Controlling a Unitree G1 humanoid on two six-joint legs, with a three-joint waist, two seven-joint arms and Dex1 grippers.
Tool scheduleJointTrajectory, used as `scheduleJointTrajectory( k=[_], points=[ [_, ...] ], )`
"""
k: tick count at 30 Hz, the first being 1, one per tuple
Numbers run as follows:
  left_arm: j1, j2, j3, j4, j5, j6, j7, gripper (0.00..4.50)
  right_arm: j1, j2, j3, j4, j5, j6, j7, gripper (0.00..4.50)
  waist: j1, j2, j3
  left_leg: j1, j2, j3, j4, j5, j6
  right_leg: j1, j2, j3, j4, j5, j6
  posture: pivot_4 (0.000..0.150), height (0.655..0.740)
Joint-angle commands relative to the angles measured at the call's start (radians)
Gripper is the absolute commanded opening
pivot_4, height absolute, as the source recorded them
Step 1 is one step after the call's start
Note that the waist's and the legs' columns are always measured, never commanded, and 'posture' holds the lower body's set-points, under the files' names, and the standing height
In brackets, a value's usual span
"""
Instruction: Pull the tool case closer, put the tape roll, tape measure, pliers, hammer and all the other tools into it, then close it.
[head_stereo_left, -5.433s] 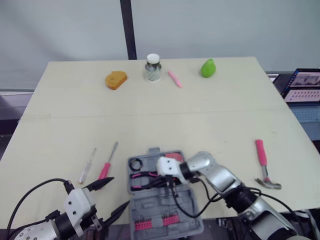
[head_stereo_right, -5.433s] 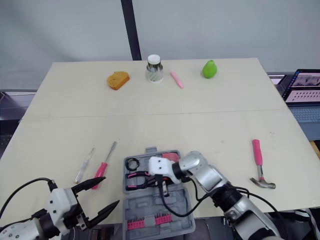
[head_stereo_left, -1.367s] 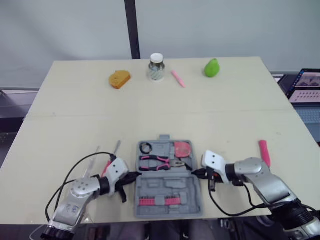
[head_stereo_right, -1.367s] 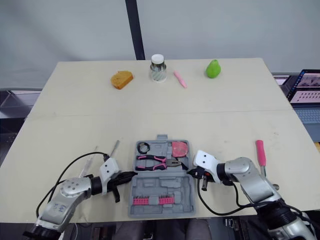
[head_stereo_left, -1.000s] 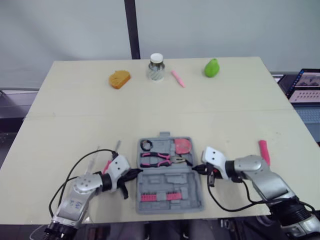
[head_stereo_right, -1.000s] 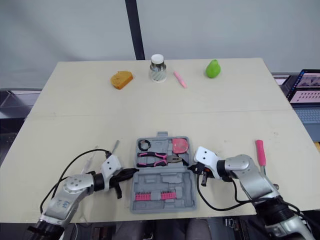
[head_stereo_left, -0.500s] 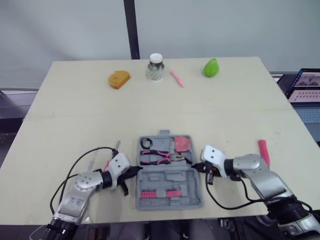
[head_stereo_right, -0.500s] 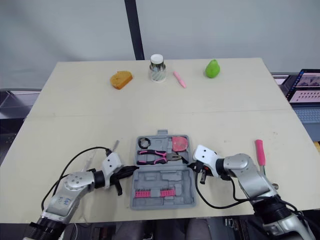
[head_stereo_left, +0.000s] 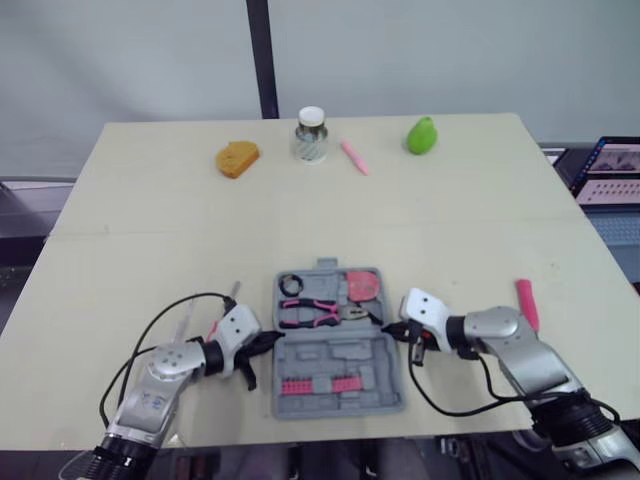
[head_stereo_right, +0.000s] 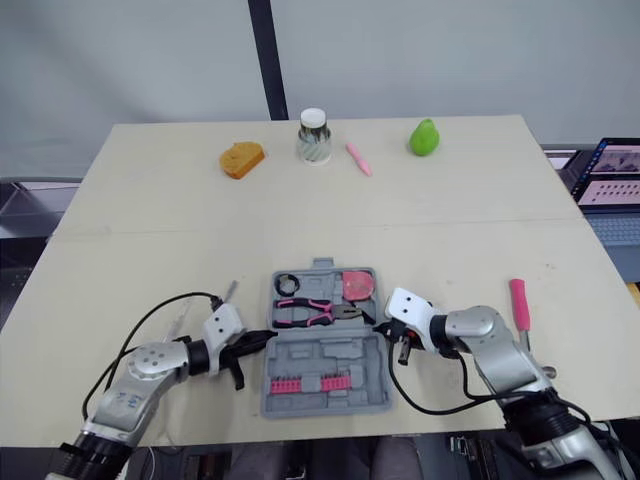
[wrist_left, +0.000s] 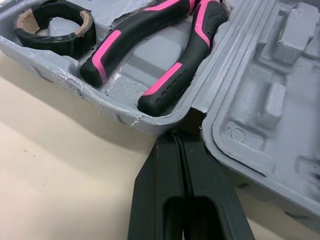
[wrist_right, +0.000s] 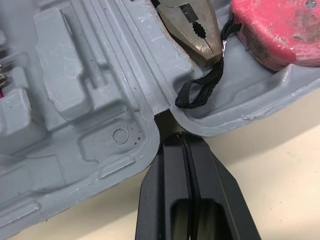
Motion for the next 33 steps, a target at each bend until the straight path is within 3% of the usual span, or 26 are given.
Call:
scheduleJointTrajectory(
  k=[1,33],
  points=[
    [-0.019,-0.012,0.004,0.011,0.016,0.001,0.035,0.03,-0.012,0.027,0.005,-0.019,0.01,-0.025,-0.01,0.02,-0.001,0.0,0.0,0.0,0.0,0.0,0.0,0.0,0.0,0.0,0.0,0.0,0.0,0.0,0.0,0.15,0.74],
    [0.017,0.028,0.03,-0.003,0.001,0.016,0.016,0.03,0.03,0.0,-0.045,-0.034,0.034,-0.008,0.008,0.02,-0.001,0.0,0.0,0.0,0.0,0.0,0.0,0.0,-0.001,0.0,0.0,0.0,-0.001,0.0,0.0,0.15,0.74]
  ],
)
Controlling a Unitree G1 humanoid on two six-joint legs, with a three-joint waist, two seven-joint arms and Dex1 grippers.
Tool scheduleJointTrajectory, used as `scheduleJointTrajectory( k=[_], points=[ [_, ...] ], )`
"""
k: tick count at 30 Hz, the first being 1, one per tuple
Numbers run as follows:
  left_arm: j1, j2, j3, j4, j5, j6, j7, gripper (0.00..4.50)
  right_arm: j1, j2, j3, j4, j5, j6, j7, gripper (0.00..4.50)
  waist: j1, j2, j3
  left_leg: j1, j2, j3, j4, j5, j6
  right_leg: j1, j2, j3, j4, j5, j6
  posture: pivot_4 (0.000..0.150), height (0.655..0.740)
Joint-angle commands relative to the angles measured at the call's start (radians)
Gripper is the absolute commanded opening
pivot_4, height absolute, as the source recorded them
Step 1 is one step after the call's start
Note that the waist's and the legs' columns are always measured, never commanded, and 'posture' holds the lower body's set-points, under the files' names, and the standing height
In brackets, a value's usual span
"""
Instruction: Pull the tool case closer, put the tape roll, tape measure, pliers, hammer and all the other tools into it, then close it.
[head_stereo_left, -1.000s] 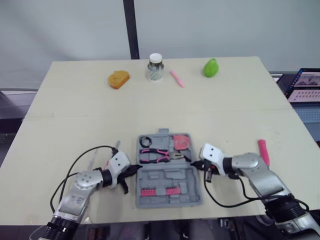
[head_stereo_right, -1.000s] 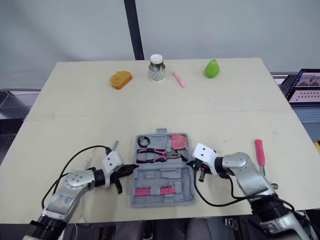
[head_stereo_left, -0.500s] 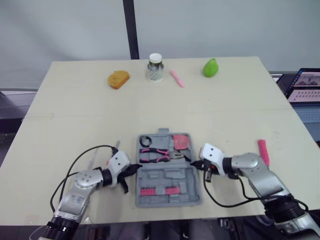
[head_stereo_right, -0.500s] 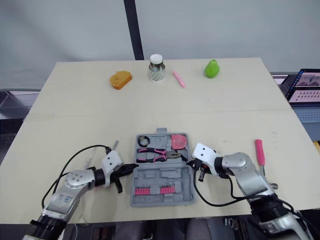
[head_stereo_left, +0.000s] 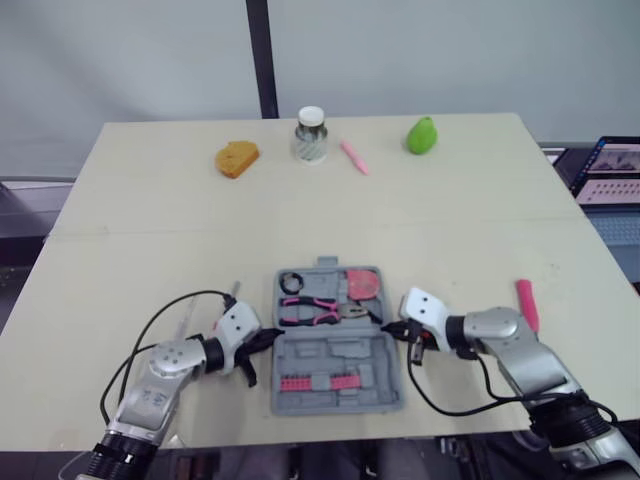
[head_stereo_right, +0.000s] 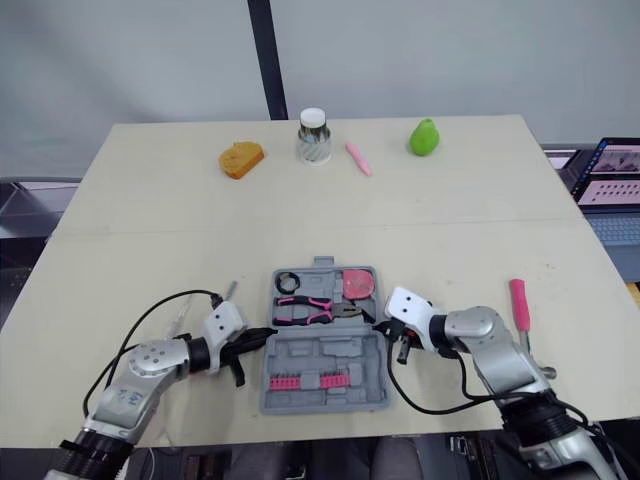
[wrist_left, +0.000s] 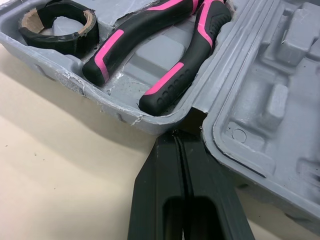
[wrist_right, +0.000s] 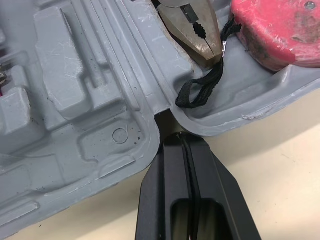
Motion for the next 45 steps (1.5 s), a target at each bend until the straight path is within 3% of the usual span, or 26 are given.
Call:
scheduleJointTrajectory(
  k=[1,8,17,18,21,27,28,29,37,45],
  points=[
    [0.02,0.028,0.038,0.003,0.0,0.006,0.009,0.03,0.013,-0.019,-0.027,-0.021,0.028,-0.012,0.013,0.02,-0.001,0.0,0.0,0.0,0.0,0.0,0.0,0.0,0.0,0.0,0.0,0.0,0.0,0.0,0.0,0.15,0.74],
    [0.049,0.067,0.097,-0.02,-0.033,0.013,0.001,0.03,0.029,-0.066,-0.108,0.005,0.087,-0.013,0.023,0.02,-0.007,0.0,0.0,0.0,0.001,0.0,-0.001,0.0,0.0,0.0,0.001,0.0,0.0,0.0,0.0,0.15,0.74],
    [0.194,0.148,0.413,-0.302,-0.281,0.221,-0.008,0.03,0.02,-0.115,-0.429,0.068,0.4,0.116,0.111,0.02,-0.022,-0.002,0.003,-0.002,0.001,-0.001,-0.001,0.0,0.001,0.0,0.0,-0.001,-0.002,0.0,0.0,0.15,0.74],
    [0.226,0.161,0.489,-0.314,-0.301,0.236,-0.005,0.0,0.017,-0.145,-0.472,0.115,0.417,0.126,0.126,0.26,-0.023,-0.002,0.004,-0.002,0.001,-0.001,-0.001,0.0,0.001,0.0,0.0,-0.001,-0.002,0.0,0.0,0.15,0.74],
    [0.296,0.182,0.657,-0.323,-0.347,0.274,0.005,0.9,0.017,-0.213,-0.553,0.226,0.446,0.125,0.157,1.3,-0.023,-0.001,0.006,-0.002,0.001,0.0,-0.001,-0.001,0.002,0.0,0.0,-0.001,-0.003,0.0,0.0,0.15,0.74],
    [0.438,0.193,0.878,-0.259,-0.368,0.272,-0.019,3.94,0.053,-0.314,-0.669,0.457,0.423,0.037,0.178,4.42,-0.022,-0.001,0.006,-0.002,0.001,0.001,-0.002,-0.001,0.002,0.0,0.0,-0.001,-0.005,0.0,0.0,0.15,0.74],
    [0.448,0.194,0.895,-0.235,-0.368,0.264,-0.025,4.44,0.067,-0.326,-0.675,0.49,0.412,0.012,0.18,4.5,-0.021,-0.001,0.006,-0.002,0.001,0.001,-0.002,-0.002,0.002,0.0,0.0,-0.001,-0.008,0.0,0.0,0.15,0.74],
    [0.461,0.196,0.91,-0.208,-0.363,0.251,-0.035,4.48,0.08,-0.337,-0.681,0.529,0.401,-0.012,0.182,4.5,-0.021,-0.001,0.006,-0.003,0.001,0.001,-0.002,-0.002,0.002,0.0,0.0,-0.001,-0.009,0.0,0.0,0.15,0.74],
    [0.512,0.235,0.94,-0.04,-0.322,0.164,-0.083,4.48,0.136,-0.408,-0.68,0.757,0.331,-0.166,0.198,4.5,-0.027,0.0,0.007,-0.002,0.002,0.002,-0.002,-0.006,-0.005,-0.001,-0.004,0.0,-0.009,0.0,0.0,0.15,0.74],
    [0.485,0.275,0.922,0.037,-0.311,0.13,-0.09,4.48,0.127,-0.423,-0.678,0.841,0.318,-0.228,0.185,4.5,-0.04,0.002,0.008,-0.002,0.004,0.003,-0.003,-0.007,-0.007,-0.003,-0.004,0.001,-0.01,0.0,-0.001,0.15,0.74]
  ],
)
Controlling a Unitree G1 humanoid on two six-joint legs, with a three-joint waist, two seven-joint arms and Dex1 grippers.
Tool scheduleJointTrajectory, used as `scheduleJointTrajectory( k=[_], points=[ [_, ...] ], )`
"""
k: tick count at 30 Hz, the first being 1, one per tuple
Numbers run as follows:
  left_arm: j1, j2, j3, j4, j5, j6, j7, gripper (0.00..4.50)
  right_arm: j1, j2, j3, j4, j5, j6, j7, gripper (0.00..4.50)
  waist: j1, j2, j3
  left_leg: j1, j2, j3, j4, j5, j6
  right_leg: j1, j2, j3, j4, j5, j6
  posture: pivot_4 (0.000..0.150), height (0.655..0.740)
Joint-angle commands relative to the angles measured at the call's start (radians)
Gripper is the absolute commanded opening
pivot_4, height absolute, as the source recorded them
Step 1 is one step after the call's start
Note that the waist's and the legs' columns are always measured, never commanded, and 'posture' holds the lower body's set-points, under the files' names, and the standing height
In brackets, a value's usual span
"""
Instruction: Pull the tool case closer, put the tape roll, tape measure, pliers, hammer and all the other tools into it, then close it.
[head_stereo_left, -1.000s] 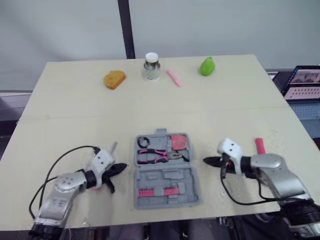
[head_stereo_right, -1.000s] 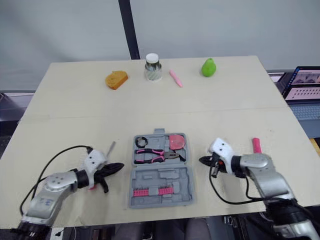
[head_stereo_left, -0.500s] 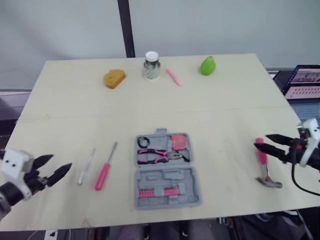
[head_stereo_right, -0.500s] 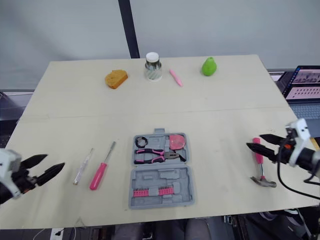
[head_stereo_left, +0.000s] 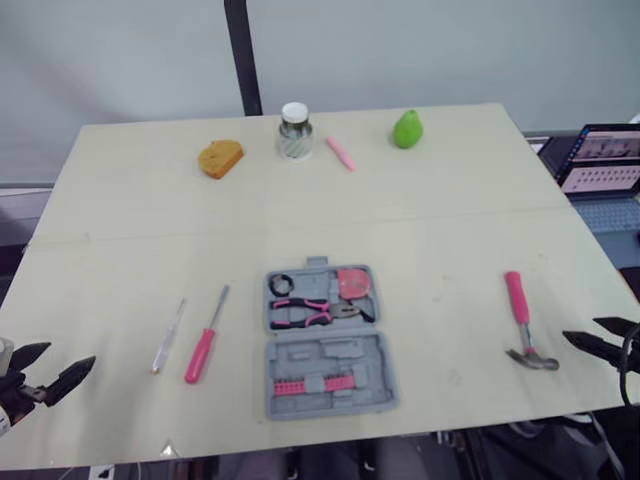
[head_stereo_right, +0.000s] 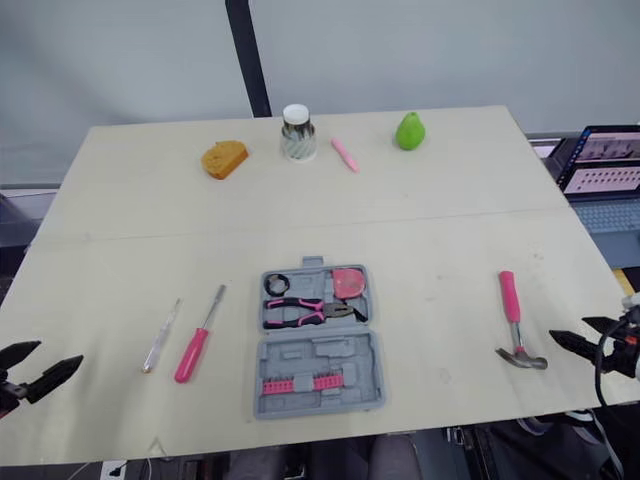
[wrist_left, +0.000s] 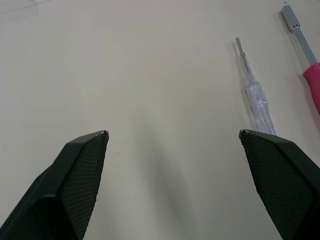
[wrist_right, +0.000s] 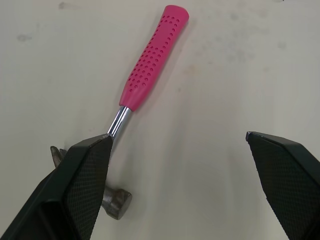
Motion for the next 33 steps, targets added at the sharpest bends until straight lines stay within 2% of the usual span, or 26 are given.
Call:
scheduleJointTrajectory(
  k=[1,5,8,14,20,23,26,33],
  points=[
    [-0.01,0.021,0.011,0.001,0.006,-0.013,0.0,4.48,-0.006,-0.027,-0.031,0.005,0.002,-0.023,-0.003,4.5,-0.006,0.0,0.0,0.0,0.0,0.0,0.0,0.0,0.0,0.0,0.0,0.0,0.0,0.0,0.0,0.15,0.74],
    [-0.027,0.025,-0.011,-0.004,0.016,-0.008,0.01,4.48,-0.029,-0.003,-0.017,-0.06,0.016,0.01,-0.001,4.5,-0.01,0.001,0.0,0.0,0.0,0.0,0.0,0.0,0.0,0.0,0.0,0.0,0.001,0.0,0.0,0.15,0.74],
    [-0.035,0.011,-0.004,-0.038,0.008,-0.013,0.023,4.48,-0.057,0.012,0.019,-0.192,0.024,0.049,0.012,4.5,-0.013,0.002,0.001,0.0,0.0,0.0,0.0,0.0,0.0,0.0,0.0,0.0,0.001,0.0,0.0,0.15,0.74],
    [-0.019,-0.049,0.008,-0.121,-0.017,-0.019,0.057,4.48,-0.186,0.084,0.164,-0.639,0.133,0.25,0.035,4.5,-0.017,0.003,0.002,0.0,0.001,0.002,0.0,0.002,0.003,-0.003,0.001,0.0,0.004,0.0,0.0,0.15,0.74],
    [-0.007,-0.198,-0.059,-0.201,0.023,-0.088,0.141,4.48,-0.384,0.25,0.405,-1.006,0.24,0.412,0.028,4.5,-0.002,0.002,0.002,-0.004,0.002,0.003,0.0,0.002,0.003,-0.008,0.002,0.0,0.01,0.001,-0.002,0.15,0.74],
    [-0.004,-0.274,-0.104,-0.254,0.04,-0.122,0.196,4.48,-0.445,0.316,0.489,-1.05,0.241,0.418,0.037,4.5,0.017,0.0,0.001,-0.007,0.0,0.004,0.002,0.002,0.005,-0.012,0.003,-0.001,0.014,0.001,-0.002,0.15,0.74],
    [0.0,-0.33,-0.157,-0.269,0.062,-0.155,0.229,4.48,-0.488,0.358,0.561,-1.019,0.194,0.372,0.055,4.5,0.025,-0.005,-0.001,-0.007,-0.003,0.003,0.004,0.001,0.009,-0.012,0.002,-0.001,0.015,0.002,-0.002,0.15,0.74],
    [-0.035,-0.351,-0.232,-0.251,0.077,-0.191,0.255,4.48,-0.541,0.418,0.634,-0.936,0.113,0.281,0.07,4.5,0.014,-0.009,-0.004,-0.007,-0.003,0.006,0.004,0.001,0.011,-0.011,0.003,-0.001,0.013,0.004,-0.001,0.15,0.74]
  ],
)
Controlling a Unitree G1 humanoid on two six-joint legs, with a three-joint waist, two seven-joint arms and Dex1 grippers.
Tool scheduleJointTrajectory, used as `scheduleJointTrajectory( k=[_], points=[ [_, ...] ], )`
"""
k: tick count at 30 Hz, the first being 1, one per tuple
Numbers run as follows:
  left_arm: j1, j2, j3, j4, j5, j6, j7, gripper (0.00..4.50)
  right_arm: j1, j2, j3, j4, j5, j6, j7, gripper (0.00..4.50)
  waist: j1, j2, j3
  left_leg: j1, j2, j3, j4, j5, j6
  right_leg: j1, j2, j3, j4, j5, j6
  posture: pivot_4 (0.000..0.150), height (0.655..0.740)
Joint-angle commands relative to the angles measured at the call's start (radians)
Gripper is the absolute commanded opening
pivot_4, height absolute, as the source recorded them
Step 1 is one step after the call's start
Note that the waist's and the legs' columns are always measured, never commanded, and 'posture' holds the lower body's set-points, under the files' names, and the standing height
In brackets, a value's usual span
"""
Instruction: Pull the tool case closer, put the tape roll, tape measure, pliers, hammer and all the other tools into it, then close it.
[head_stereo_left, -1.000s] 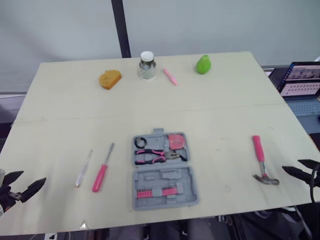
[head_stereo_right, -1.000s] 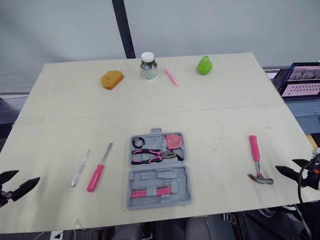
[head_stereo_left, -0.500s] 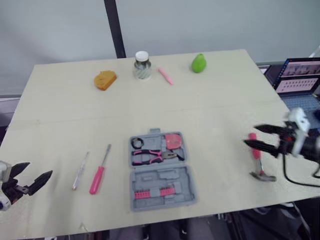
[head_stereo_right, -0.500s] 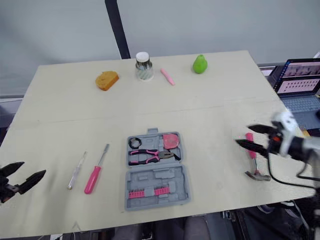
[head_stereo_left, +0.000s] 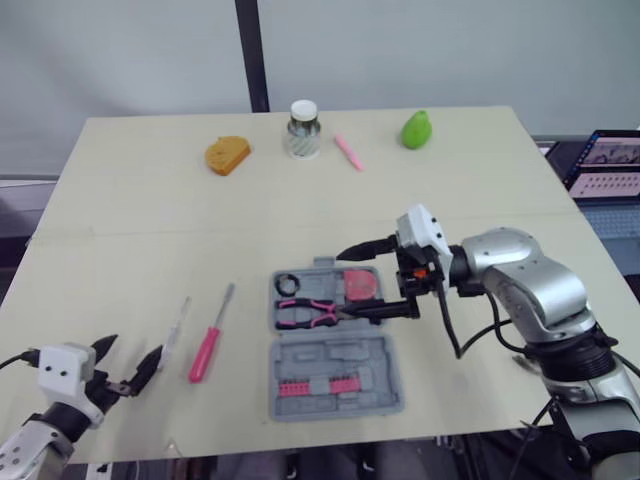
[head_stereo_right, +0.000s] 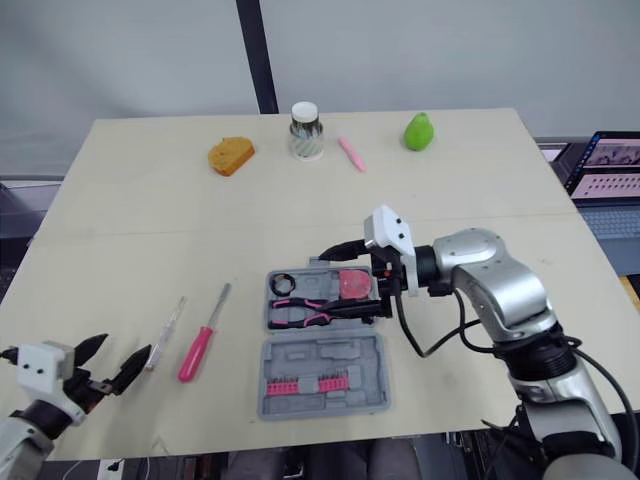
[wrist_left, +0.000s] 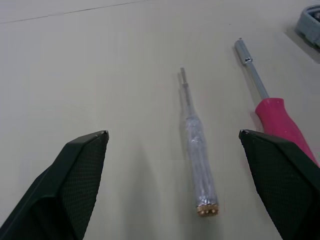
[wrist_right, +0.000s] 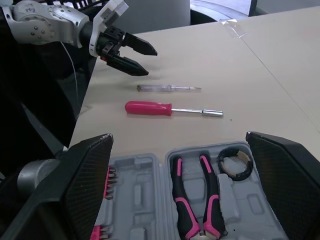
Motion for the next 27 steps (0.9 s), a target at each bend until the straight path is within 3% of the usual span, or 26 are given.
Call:
scheduleJointTrajectory(
  k=[1,11,14,16,27],
  points=[
    [-0.017,0.006,-0.011,-0.027,-0.005,-0.016,0.02,4.48,-0.032,0.017,-0.003,0.013,-0.02,-0.042,0.017,4.5,-0.001,0.0,0.0,0.0,0.0,0.0,0.0,0.0,0.0,0.0,0.0,0.0,0.0,0.0,0.0,0.15,0.74],
    [-0.045,0.013,-0.062,0.038,0.003,-0.019,0.026,4.48,-0.053,0.032,-0.016,0.03,-0.034,-0.036,0.009,4.5,-0.003,0.0,0.0,0.002,0.002,0.004,0.0,0.002,0.0,-0.001,0.001,0.0,0.002,0.0,0.0,0.15,0.74],
    [-0.05,0.009,-0.059,0.044,-0.001,-0.023,0.039,3.66,-0.054,0.034,-0.018,0.029,-0.033,-0.028,0.003,4.5,-0.003,0.0,0.0,0.002,0.002,0.004,0.0,0.002,0.0,-0.001,0.001,0.0,0.002,0.0,0.0,0.15,0.74],
    [-0.052,0.011,-0.063,0.045,0.002,-0.022,0.045,2.7,-0.055,0.035,-0.019,0.028,-0.031,-0.023,0.0,4.5,-0.002,0.0,0.0,0.002,0.002,0.004,0.0,0.002,0.0,-0.001,0.001,0.0,0.002,0.0,0.0,0.15,0.74],
    [-0.058,0.0,-0.097,0.071,0.026,-0.013,0.094,2.7,-0.065,0.048,-0.018,0.019,-0.028,0.001,-0.003,4.5,-0.003,0.0,0.0,0.002,0.002,0.004,0.0,0.002,0.0,-0.001,0.001,0.0,0.002,0.0,0.0,0.15,0.74]
  ],
)
